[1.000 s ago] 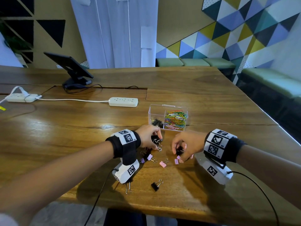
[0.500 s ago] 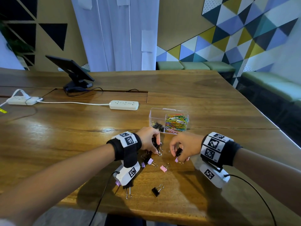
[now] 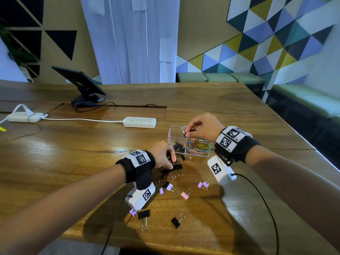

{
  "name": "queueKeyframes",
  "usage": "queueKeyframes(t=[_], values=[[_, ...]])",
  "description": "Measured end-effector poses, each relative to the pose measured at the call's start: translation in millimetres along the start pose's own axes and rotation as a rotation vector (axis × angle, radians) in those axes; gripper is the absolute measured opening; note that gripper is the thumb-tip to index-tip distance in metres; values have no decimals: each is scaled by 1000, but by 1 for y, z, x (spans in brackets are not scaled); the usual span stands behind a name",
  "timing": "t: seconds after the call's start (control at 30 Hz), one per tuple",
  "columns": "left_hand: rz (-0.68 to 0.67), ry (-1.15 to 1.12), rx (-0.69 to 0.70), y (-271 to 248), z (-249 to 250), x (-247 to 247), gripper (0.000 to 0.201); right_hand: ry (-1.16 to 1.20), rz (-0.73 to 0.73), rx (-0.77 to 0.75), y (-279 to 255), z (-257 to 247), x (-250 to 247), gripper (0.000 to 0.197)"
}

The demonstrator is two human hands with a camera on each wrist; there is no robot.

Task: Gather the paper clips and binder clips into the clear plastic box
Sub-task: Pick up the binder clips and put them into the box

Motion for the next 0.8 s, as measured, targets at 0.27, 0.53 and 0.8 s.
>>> queueKeyframes(t=[0.27, 0.53, 0.8], values=[[135, -33, 28, 9, 0, -32, 18, -175, 96, 13, 18, -12, 17, 11], [302, -80, 33, 23, 11, -58, 11, -182, 130, -11, 12, -17, 23, 30], [323, -61, 43, 37, 17, -57, 9, -116, -18, -14, -27, -1, 16, 11]])
Point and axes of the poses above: each hand's wrist, its own y-axis towards the middle knuckle, its own x-axis out of the palm, z = x × y, the point moved 4 cm from there along y, towards the middle knuckle, and after that the axes turned 8 degrees about z, right-handed, at the moved point
